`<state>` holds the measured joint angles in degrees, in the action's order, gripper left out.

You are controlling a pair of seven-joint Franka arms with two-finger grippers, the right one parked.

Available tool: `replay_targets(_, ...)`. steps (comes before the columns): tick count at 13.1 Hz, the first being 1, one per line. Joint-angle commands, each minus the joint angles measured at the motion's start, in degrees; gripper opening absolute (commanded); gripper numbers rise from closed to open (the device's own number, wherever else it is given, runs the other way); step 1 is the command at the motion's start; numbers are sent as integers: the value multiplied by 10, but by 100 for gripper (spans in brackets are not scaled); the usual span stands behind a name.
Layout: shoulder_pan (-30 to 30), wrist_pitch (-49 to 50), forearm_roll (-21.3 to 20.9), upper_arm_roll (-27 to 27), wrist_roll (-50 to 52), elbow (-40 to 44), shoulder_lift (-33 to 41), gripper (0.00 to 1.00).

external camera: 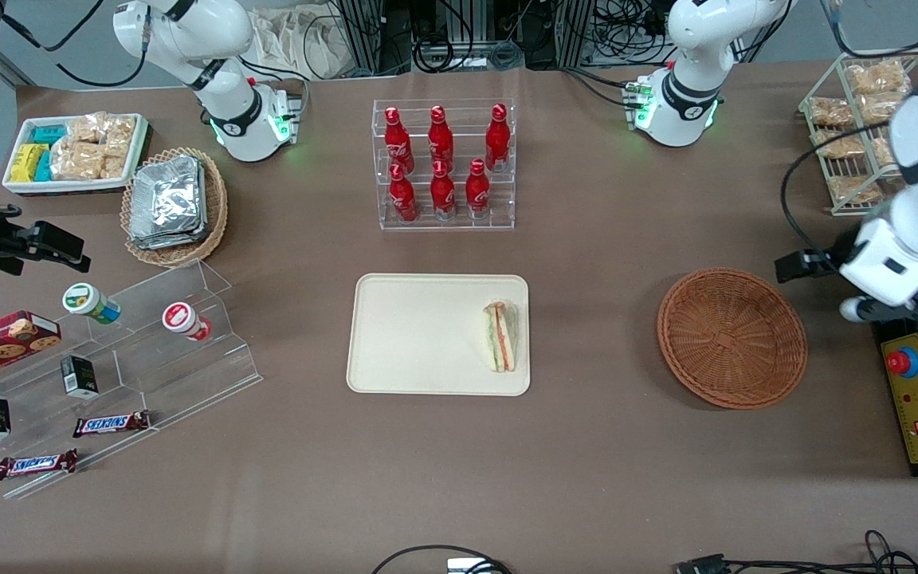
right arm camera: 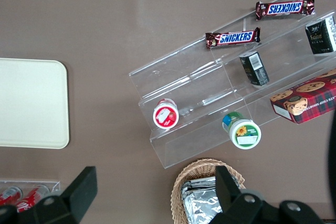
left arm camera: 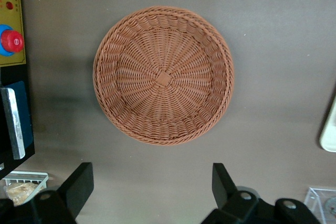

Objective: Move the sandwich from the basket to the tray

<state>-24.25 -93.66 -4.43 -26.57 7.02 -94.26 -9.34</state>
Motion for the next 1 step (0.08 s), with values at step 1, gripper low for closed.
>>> replay_targets(1,-16,40,-7,-5,4,78,-55,100)
